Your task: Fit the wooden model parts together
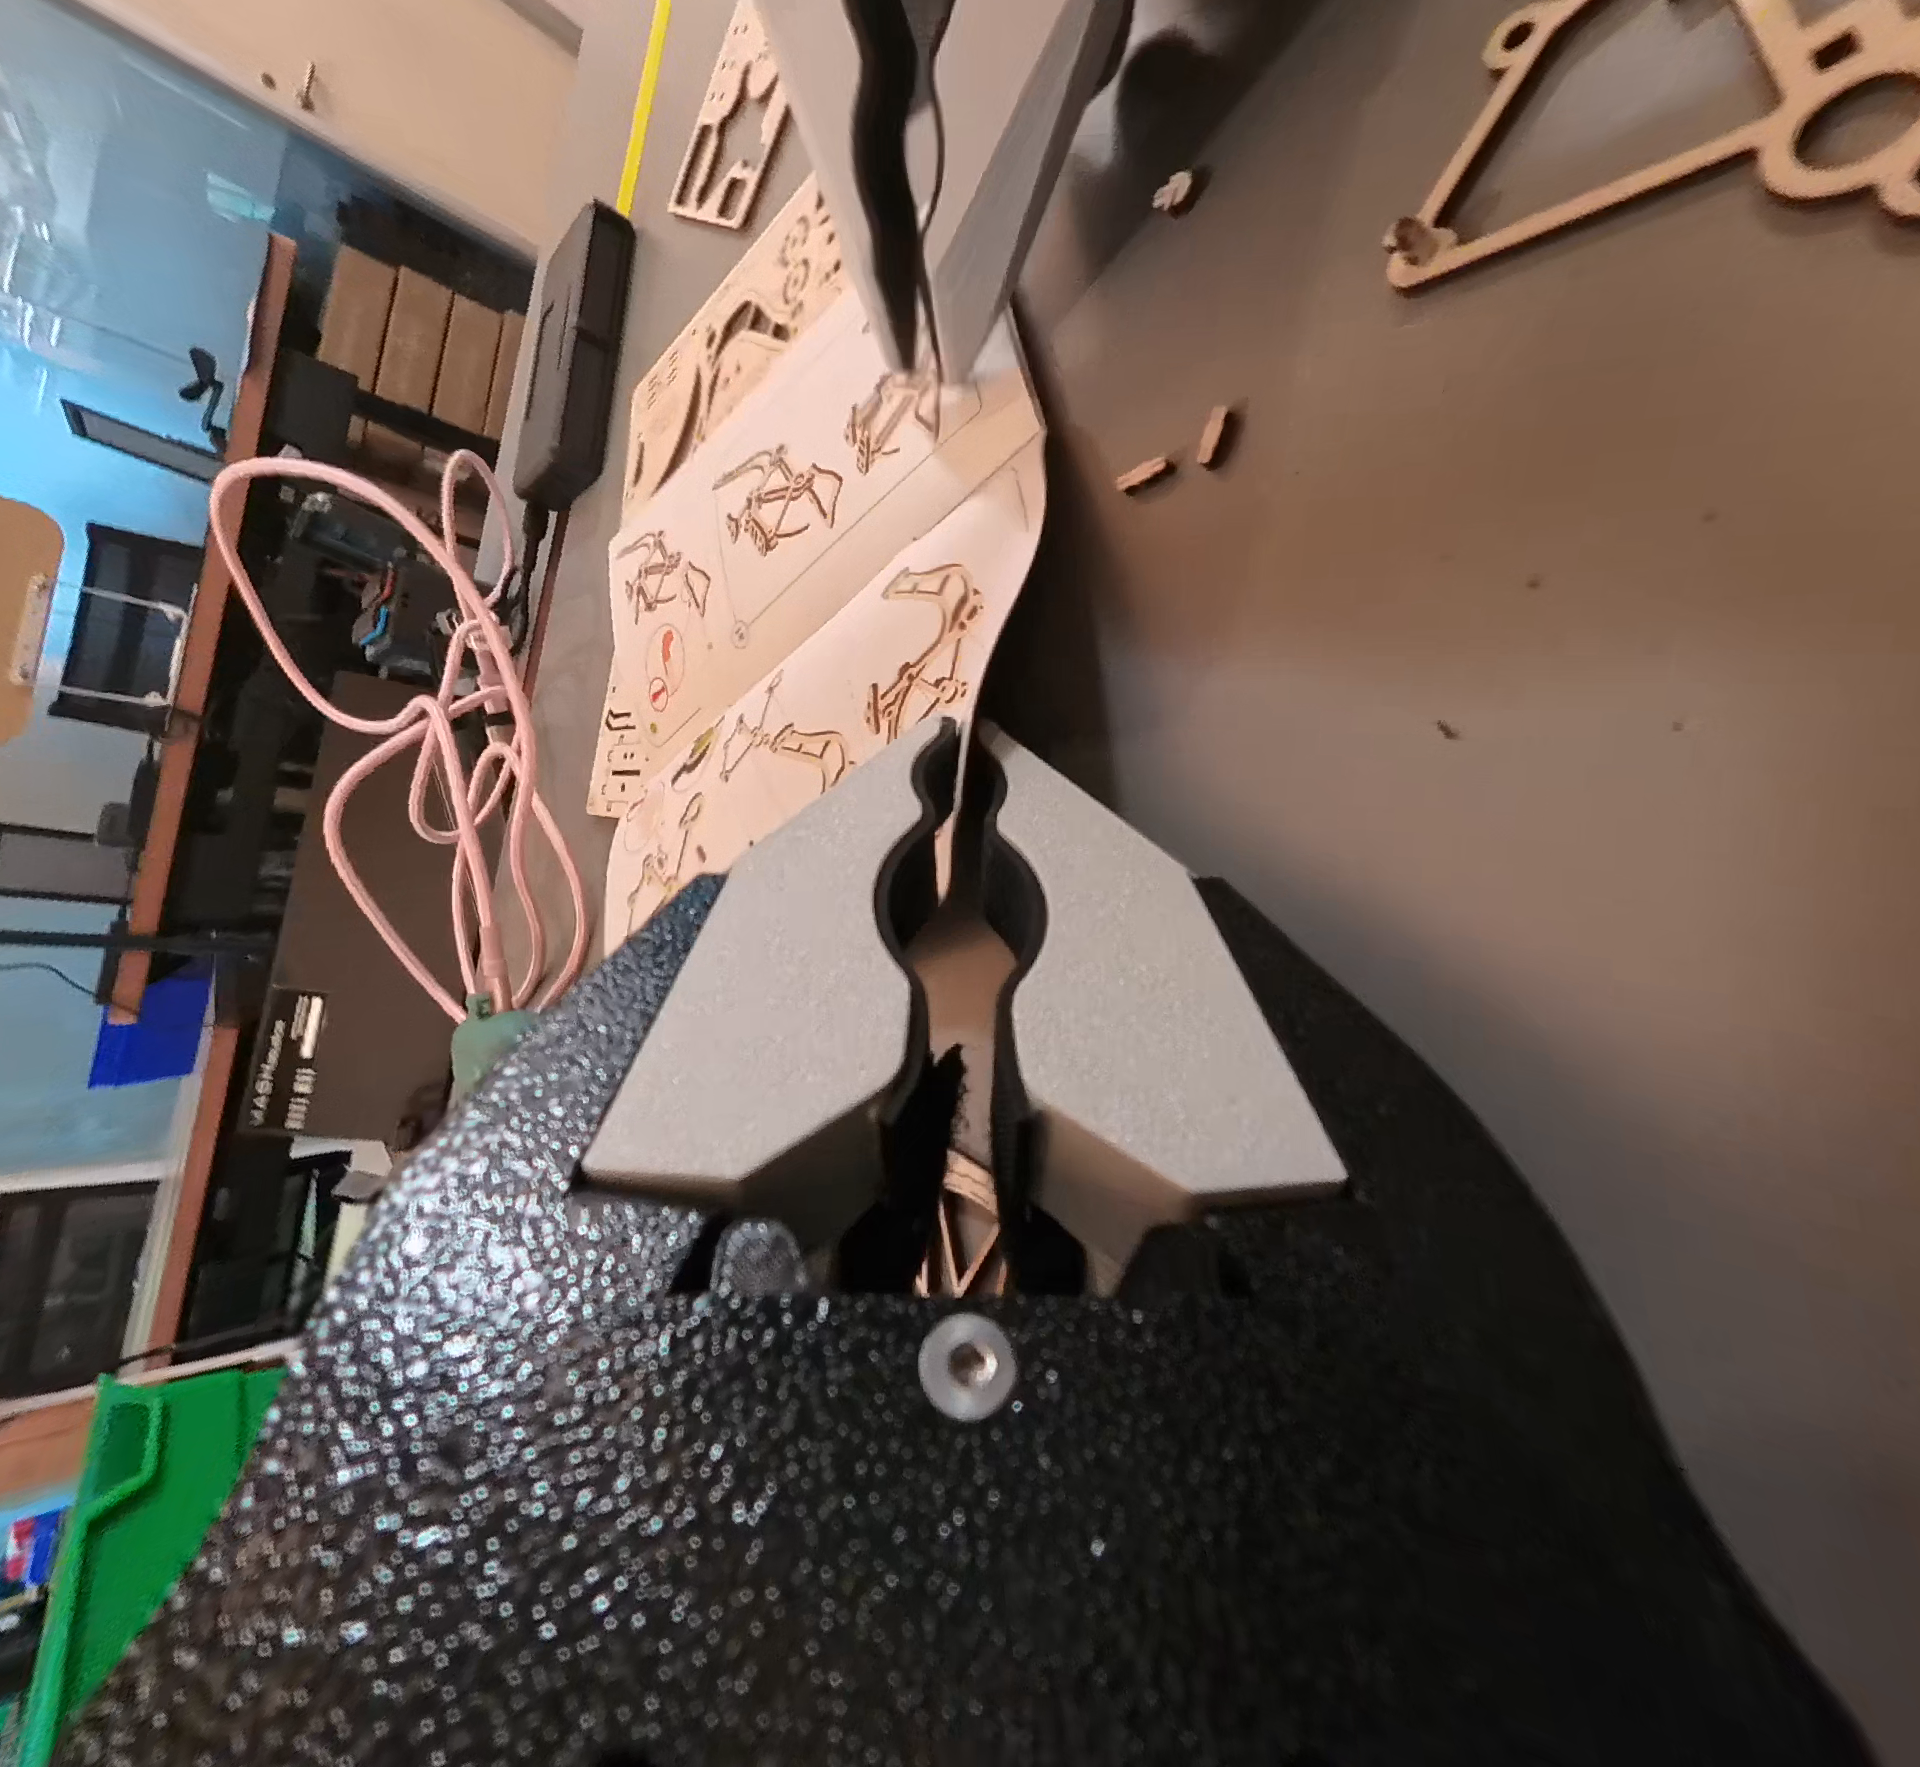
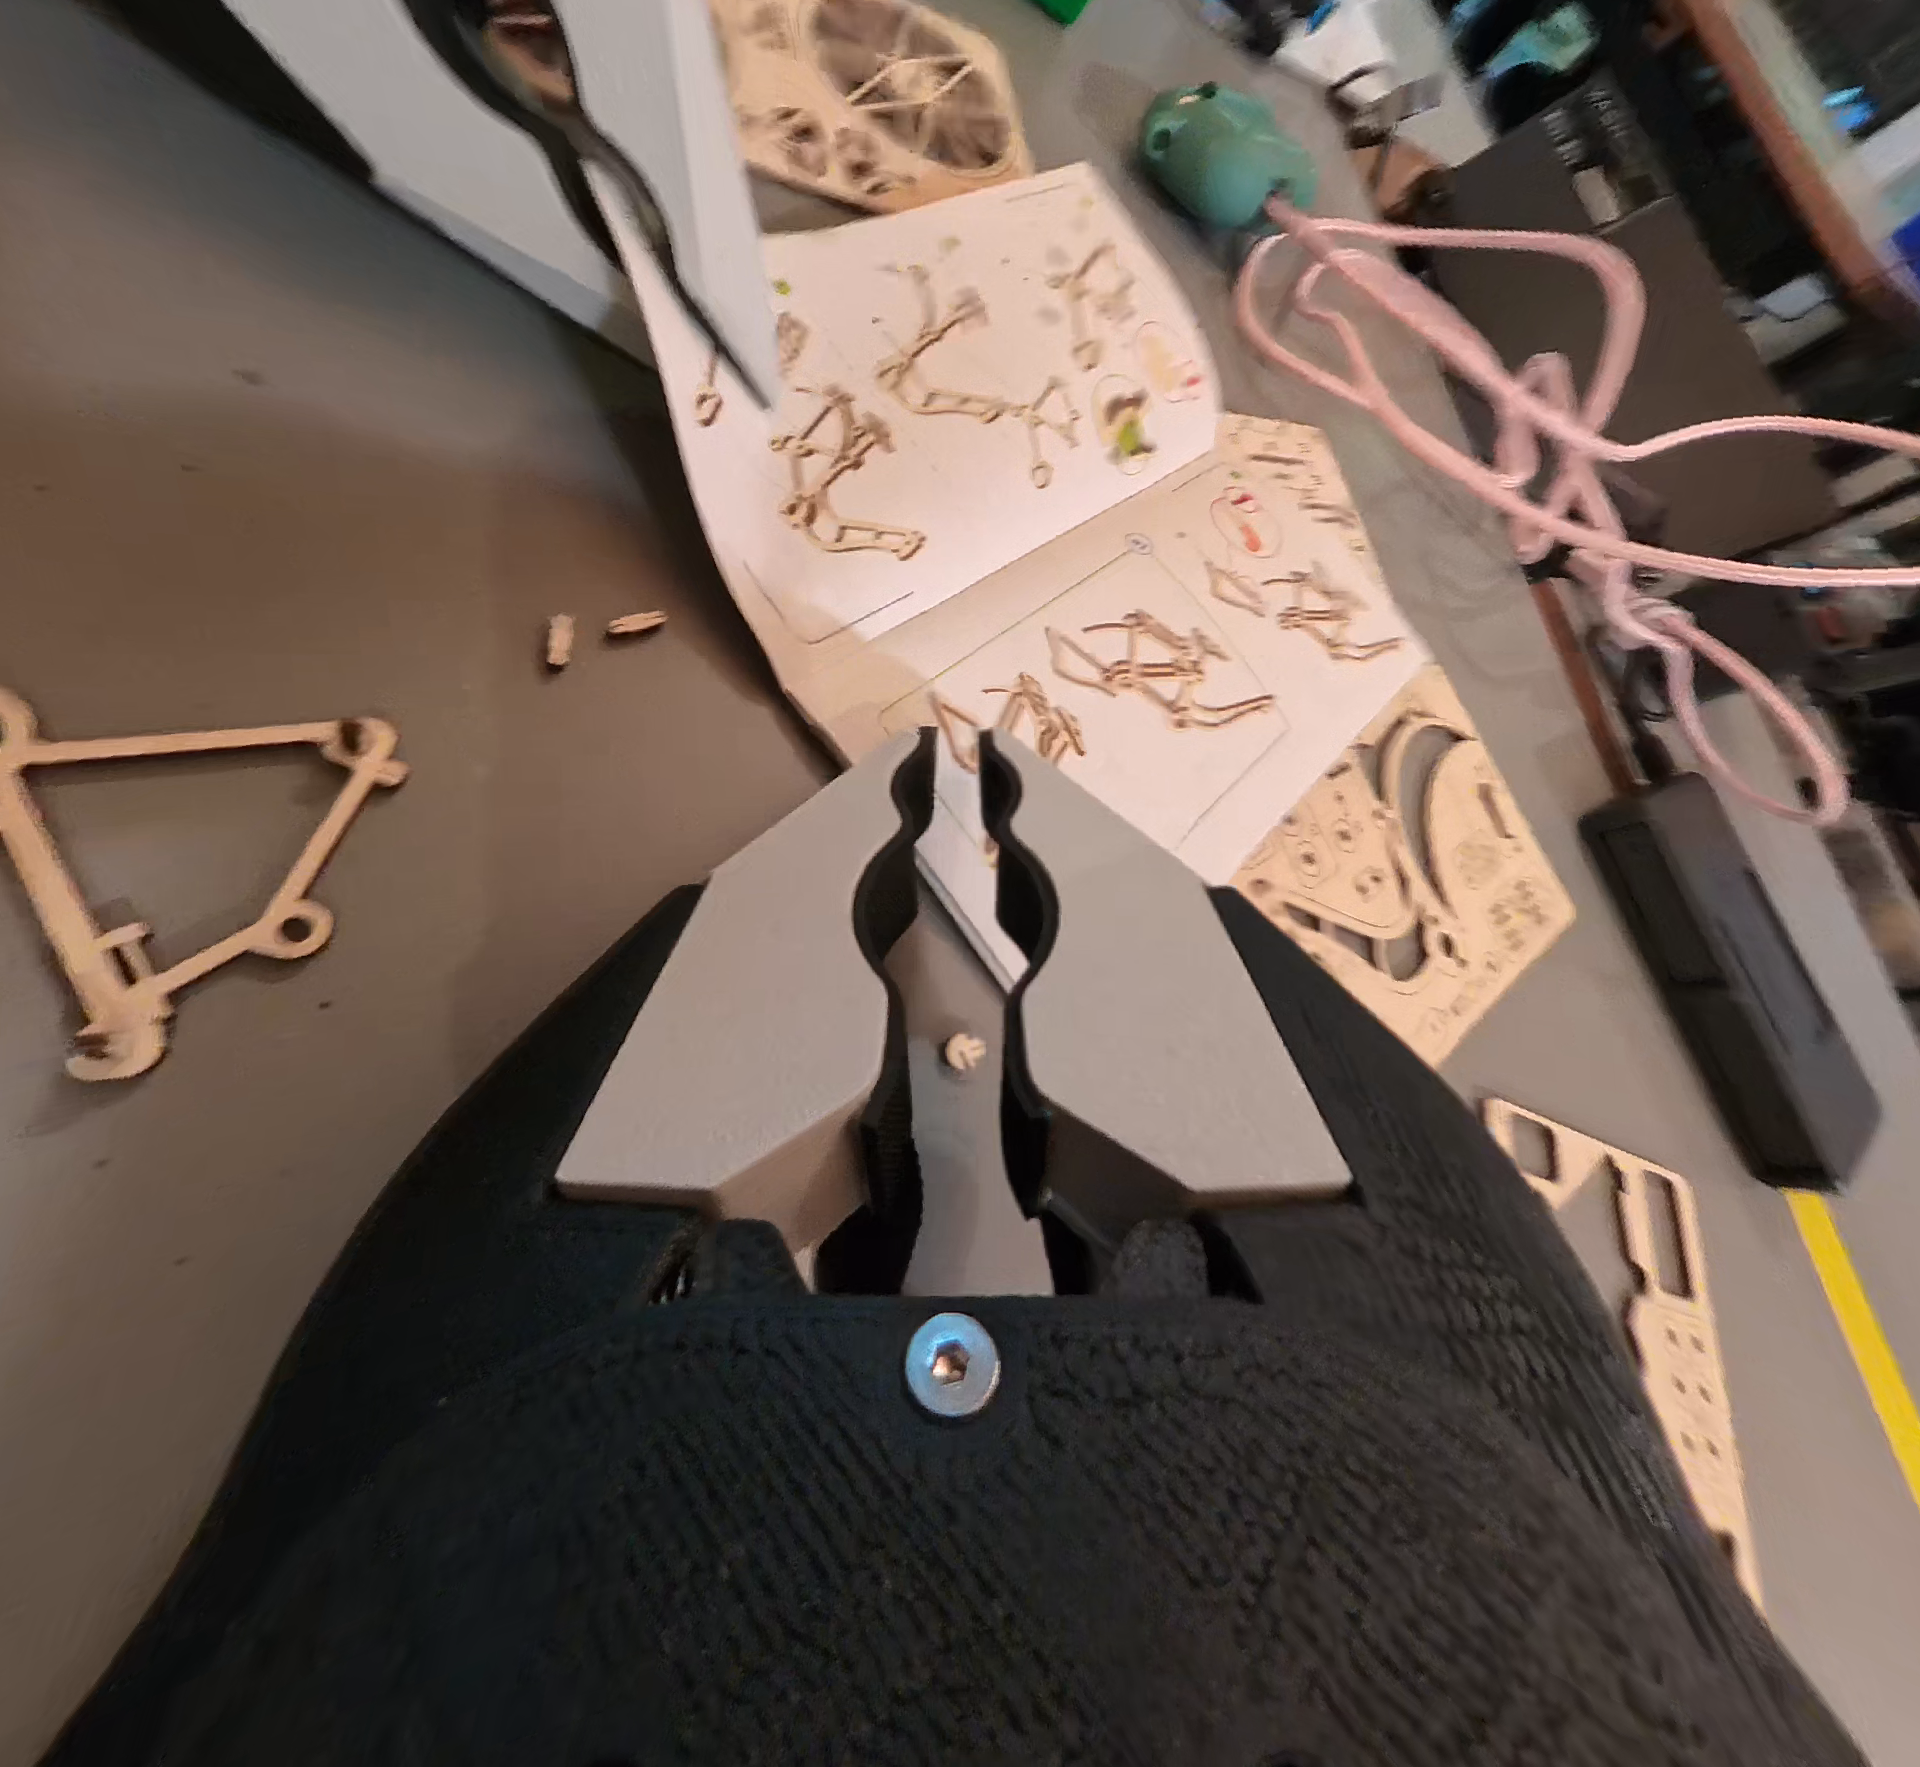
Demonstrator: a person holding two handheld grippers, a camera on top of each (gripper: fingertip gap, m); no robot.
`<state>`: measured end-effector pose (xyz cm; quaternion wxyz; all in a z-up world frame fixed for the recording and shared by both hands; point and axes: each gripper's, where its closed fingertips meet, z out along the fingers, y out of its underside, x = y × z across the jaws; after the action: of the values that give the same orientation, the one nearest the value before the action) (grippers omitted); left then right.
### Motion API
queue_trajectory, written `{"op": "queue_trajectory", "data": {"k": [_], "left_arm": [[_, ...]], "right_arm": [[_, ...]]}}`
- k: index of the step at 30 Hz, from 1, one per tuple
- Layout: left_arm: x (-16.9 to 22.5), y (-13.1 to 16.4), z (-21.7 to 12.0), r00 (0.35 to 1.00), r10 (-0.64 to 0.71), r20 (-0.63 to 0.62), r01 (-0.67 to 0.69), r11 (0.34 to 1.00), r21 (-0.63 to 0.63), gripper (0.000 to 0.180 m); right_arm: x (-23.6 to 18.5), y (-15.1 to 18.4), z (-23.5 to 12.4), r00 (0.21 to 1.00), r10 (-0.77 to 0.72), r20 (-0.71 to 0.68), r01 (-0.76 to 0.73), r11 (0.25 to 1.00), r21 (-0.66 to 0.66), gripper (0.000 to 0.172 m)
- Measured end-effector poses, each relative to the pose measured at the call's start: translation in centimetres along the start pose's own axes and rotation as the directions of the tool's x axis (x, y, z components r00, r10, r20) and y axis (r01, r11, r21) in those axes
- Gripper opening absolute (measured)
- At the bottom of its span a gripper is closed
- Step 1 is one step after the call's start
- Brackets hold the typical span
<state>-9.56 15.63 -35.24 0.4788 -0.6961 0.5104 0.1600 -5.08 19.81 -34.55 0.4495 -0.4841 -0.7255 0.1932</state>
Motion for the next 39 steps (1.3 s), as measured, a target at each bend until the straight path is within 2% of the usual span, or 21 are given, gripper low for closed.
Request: {"op": "queue_trajectory", "data": {"k": [4,7,10,13,17,20,27,31,39], "left_arm": [[-0.3,0.3,0.0,0.999,-0.035,0.003,0.035,0.999,-0.006,0.0],[-0.3,0.3,-0.1,0.999,-0.042,0.005,0.042,0.999,-0.009,0.0],[-0.7,-0.1,-0.5,0.998,-0.061,0.017,0.061,0.998,0.018,0.002],[-0.8,-0.8,-1.0,0.995,-0.098,0.011,0.097,0.993,0.063,0.005],[-0.6,-1.3,-1.6,0.989,-0.144,-0.019,0.145,0.984,0.106,0.008],[-0.6,-1.1,-1.8,0.99,-0.142,-0.023,0.144,0.983,0.114,0.008],[-0.7,-1.3,-2.1,0.988,-0.153,-0.033,0.156,0.978,0.138,0.01],[-1.0,-1.4,-2.1,0.98,-0.196,-0.034,0.199,0.969,0.147,0.019],[-0.7,-2.2,-2.8,0.954,-0.276,-0.113,0.294,0.936,0.194,0.043]], "right_arm": [[1.6,-1.4,-1.5,0.994,0.096,-0.051,-0.09,0.989,0.121,0.009],[2.1,-1.3,-2.5,0.987,0.148,-0.057,-0.138,0.978,0.153,0.009],[1.2,-1.0,-3.2,0.993,0.111,-0.037,-0.105,0.986,0.132,0.011],[-0.9,-0.2,-4.3,0.995,0.093,0.047,-0.098,0.99,0.098,0.013],[-3.2,0.0,-4.8,0.961,0.153,0.232,-0.171,0.983,0.06,0.015],[-3.7,0.3,-4.7,0.928,0.204,0.311,-0.221,0.975,0.021,0.016],[-3.7,0.7,-4.3,0.906,0.249,0.343,-0.261,0.965,-0.013,0.016],[-3.8,0.9,-4.0,0.897,0.263,0.355,-0.269,0.963,-0.033,0.017],[-3.9,1.0,-3.9,0.896,0.259,0.359,-0.267,0.963,-0.027,0.018]]}}
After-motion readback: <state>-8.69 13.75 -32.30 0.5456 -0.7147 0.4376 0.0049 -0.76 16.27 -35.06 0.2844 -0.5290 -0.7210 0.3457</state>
